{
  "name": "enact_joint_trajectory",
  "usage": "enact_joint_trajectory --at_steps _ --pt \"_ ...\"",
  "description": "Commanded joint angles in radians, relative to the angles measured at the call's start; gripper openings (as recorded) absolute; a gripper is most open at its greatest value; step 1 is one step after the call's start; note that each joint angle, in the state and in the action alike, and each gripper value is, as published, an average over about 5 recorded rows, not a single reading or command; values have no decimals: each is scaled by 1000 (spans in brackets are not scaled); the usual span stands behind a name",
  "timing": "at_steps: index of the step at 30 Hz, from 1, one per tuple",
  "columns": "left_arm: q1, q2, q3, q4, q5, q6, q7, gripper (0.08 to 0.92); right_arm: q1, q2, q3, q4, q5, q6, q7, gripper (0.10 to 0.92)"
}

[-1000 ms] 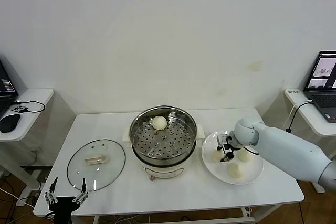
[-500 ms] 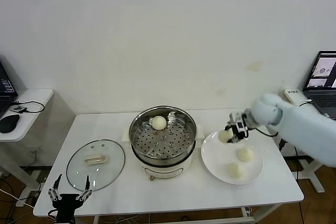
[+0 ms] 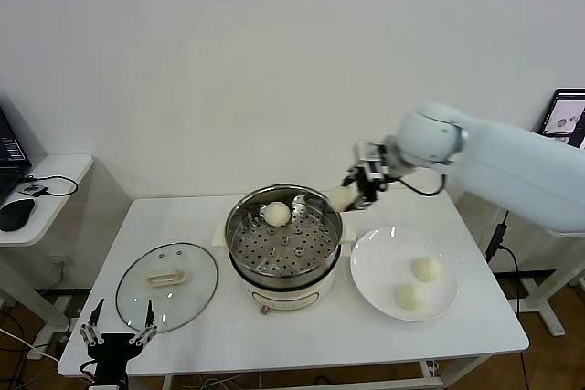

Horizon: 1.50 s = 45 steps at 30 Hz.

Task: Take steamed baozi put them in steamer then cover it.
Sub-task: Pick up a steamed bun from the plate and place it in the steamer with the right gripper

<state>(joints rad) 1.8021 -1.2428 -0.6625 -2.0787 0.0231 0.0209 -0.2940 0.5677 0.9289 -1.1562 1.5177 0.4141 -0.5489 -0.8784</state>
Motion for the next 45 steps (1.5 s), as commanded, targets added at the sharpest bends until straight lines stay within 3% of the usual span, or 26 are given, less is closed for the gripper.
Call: enact_joint_trajectory --at_steps 1,11,29,39,45 --pt "-4 -3 -15 3 -2 -2 -1 823 -26 358 -55 -172 112 -79 69 535" --pt "-17 -10 -18 12 -6 -1 0 823 -138 511 -68 -335 106 -111 102 535" --pt "-28 -4 -16 27 -7 -1 -1 823 -198 538 -66 -408 70 -135 124 554" --pt "-27 -5 -18 20 -7 0 0 823 -7 360 -68 -221 89 -120 -8 789" --pt "-21 0 -18 17 -5 0 0 823 113 131 -99 -43 6 -44 -121 822"
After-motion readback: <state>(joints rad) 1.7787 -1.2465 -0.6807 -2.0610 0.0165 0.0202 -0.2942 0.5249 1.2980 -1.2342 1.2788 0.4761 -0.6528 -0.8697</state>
